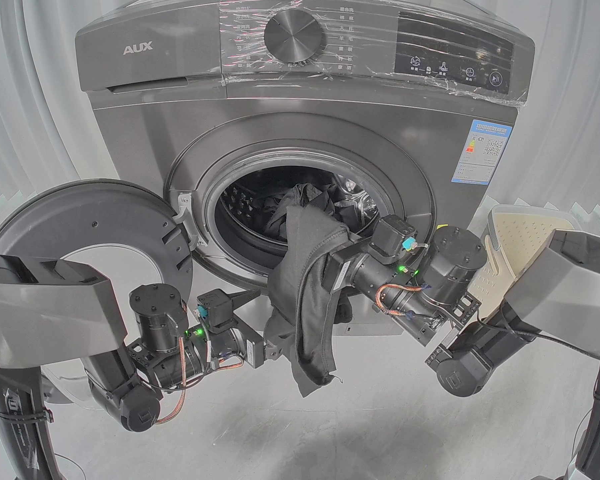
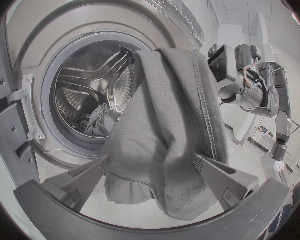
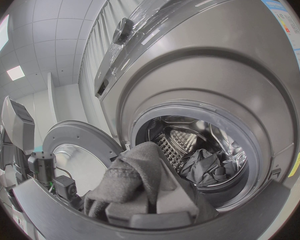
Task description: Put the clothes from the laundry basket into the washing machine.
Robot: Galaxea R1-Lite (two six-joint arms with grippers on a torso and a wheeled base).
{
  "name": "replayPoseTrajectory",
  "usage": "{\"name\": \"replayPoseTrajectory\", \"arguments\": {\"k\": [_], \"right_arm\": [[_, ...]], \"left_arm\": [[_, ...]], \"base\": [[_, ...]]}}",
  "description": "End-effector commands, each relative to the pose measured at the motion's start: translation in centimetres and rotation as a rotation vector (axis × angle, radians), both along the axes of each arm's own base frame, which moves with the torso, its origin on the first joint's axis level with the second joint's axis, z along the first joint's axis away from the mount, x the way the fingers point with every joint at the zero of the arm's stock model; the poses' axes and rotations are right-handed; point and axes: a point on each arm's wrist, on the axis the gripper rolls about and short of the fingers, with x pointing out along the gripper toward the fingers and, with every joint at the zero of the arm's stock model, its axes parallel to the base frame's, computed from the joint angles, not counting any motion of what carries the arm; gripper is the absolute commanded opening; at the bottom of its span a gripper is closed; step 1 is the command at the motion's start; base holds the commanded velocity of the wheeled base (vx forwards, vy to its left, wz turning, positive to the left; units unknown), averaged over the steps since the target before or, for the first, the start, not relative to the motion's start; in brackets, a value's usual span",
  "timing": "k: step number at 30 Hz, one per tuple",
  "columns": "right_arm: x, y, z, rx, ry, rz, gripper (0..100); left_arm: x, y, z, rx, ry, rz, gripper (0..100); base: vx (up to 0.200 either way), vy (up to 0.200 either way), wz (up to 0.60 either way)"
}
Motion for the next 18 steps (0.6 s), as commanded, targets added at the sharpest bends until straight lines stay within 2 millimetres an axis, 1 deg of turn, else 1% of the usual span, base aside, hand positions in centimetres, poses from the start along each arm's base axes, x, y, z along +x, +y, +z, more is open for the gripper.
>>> {"name": "replayPoseTrajectory", "arguments": {"k": [1,6,12,18], "right_arm": [[0.5,-0.2,-0.4,-0.006,0.004,-0.011,0],[0.7,-0.4,-0.3,-0.003,0.0,-0.02,0],[1.4,-1.3,-0.2,0.0,-0.003,-0.048,0],[1.3,-1.1,-0.2,-0.002,-0.002,-0.04,0]], "left_arm": [[-0.4,0.2,0.4,-0.002,-0.006,0.001,100],[-0.7,0.4,0.2,0.006,0.007,-0.001,100],[-0.7,0.6,0.1,0.013,0.009,0.006,100],[-0.6,0.5,0.2,0.01,0.003,0.005,100]], "base": [[0.0,0.0,0.0],[0.0,0.0,0.0],[0.0,0.0,0.0],[0.0,0.0,0.0]]}}
